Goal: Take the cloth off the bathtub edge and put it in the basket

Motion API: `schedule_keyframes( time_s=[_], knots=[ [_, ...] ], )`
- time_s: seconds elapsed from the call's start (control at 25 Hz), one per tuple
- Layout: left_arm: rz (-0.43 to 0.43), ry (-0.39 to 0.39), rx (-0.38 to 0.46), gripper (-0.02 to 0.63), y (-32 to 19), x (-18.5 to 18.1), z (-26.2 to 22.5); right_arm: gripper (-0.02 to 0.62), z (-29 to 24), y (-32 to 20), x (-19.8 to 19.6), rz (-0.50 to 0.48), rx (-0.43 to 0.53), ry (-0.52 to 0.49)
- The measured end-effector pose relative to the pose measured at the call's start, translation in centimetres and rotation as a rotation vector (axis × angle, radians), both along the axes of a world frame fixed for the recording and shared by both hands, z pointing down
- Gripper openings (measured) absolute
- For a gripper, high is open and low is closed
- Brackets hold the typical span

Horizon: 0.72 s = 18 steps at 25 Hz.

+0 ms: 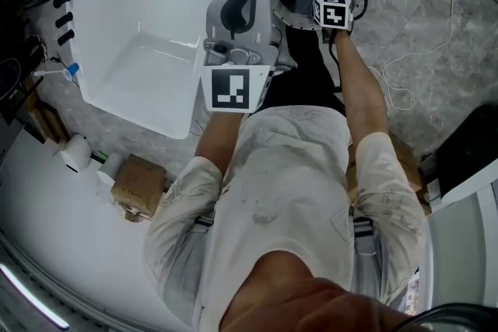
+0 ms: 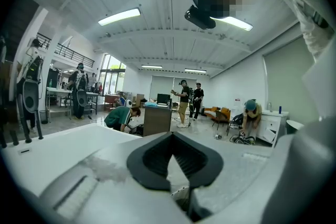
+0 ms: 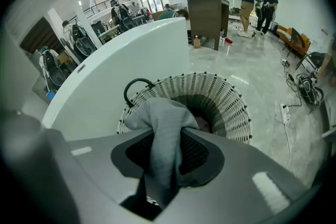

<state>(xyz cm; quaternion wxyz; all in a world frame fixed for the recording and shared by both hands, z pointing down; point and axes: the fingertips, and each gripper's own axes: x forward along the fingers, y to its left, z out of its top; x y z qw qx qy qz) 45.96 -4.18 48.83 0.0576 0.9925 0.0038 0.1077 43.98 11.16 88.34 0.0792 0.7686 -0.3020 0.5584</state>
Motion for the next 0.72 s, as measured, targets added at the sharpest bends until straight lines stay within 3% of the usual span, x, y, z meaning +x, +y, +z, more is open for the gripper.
schedule_keyframes(
  time_s=[0.32,0.72],
  knots=[
    [0.023,-0.025,0.013,0.000,0.5,0.6,1.1,0.120,3.4,1.0,-1.4,0.002,-0.086,-0.105],
    [0.058,-0.018,0.014,0.000,2.4,0.3,1.0,0.227,3.0,1.3,-2.1,0.012,-0.081,-0.095]
  ],
)
